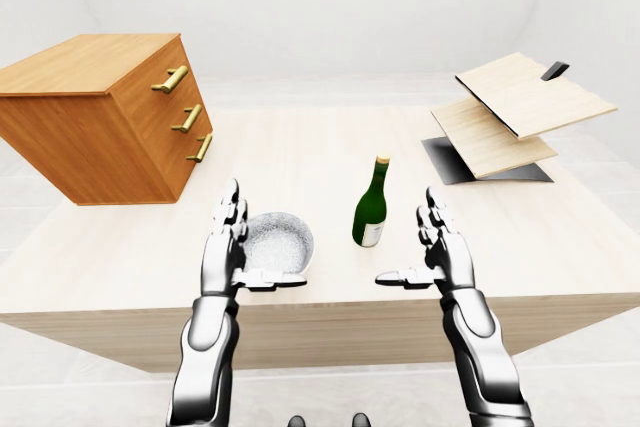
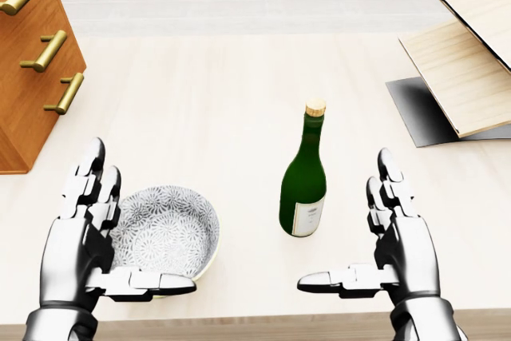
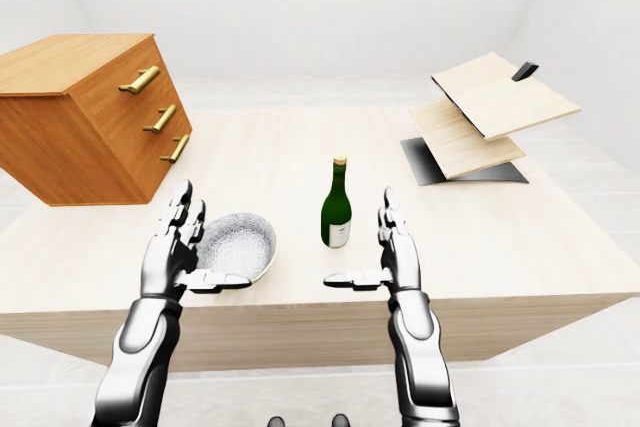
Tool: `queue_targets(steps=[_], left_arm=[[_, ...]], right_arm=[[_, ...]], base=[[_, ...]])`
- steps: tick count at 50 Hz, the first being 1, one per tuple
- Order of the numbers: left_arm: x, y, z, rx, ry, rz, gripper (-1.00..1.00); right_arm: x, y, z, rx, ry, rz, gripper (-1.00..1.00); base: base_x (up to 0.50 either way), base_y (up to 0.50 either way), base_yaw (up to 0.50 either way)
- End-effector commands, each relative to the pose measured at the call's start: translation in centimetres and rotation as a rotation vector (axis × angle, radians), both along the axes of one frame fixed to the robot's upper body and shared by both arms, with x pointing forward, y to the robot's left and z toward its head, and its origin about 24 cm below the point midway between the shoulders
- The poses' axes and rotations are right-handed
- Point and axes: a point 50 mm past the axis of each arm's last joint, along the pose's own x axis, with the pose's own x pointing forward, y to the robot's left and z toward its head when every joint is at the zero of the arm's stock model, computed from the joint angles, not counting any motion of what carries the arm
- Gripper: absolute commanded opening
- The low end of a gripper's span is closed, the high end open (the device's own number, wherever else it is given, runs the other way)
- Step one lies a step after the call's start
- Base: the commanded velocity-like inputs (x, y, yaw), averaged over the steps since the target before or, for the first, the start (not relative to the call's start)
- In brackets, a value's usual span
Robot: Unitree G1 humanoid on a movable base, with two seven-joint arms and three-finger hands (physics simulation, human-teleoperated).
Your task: Put the wine bottle on the wine rack.
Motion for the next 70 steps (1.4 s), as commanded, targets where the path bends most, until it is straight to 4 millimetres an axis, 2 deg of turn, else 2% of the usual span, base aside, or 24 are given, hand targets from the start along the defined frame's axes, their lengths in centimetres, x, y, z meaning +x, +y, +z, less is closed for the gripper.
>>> queue_targets(steps=[1, 13, 18, 24, 43, 51, 70], left_arm=[[-0.6, 0.1, 1.9, 0.003, -0.082, -0.016, 1.0], [-2.2, 0.2, 5.3, 0.018, -0.233, -0.026, 1.0], [-2.4, 0.2, 5.7, 0.023, -0.253, -0.031, 1.0], [-2.5, 0.1, 6.0, 0.016, -0.264, -0.033, 1.0], [-2.5, -0.3, 5.6, 0.024, -0.246, -0.047, 1.0], [-2.5, -0.4, 5.2, 0.028, -0.229, -0.056, 1.0], [-2.6, 0.1, 4.9, 0.027, -0.213, -0.047, 1.0]], right_arm=[[-0.3, -0.6, 1.6, -0.013, -0.068, -0.005, 1.0], [-0.9, -0.8, 4.0, -0.014, -0.172, -0.008, 1.0], [-1.2, -0.9, 4.5, 0.007, -0.196, -0.017, 1.0], [-1.3, -0.7, 4.3, 0.023, -0.191, -0.007, 1.0], [-1.8, -0.3, 4.4, 0.029, -0.194, 0.013, 1.0], [-2.1, 0.0, 4.2, 0.051, -0.188, 0.048, 1.0], [-2.2, 0.8, 4.1, 0.094, -0.185, 0.107, 1.0]], base=[[0.0, 0.0, 0.0], [0.0, 0.0, 0.0], [0.0, 0.0, 0.0], [-0.03, 0.0, 0.0], [-0.49, -0.02, 0.0], [-0.26, -0.47, 0.0], [0.0, -0.5, 0.0]])
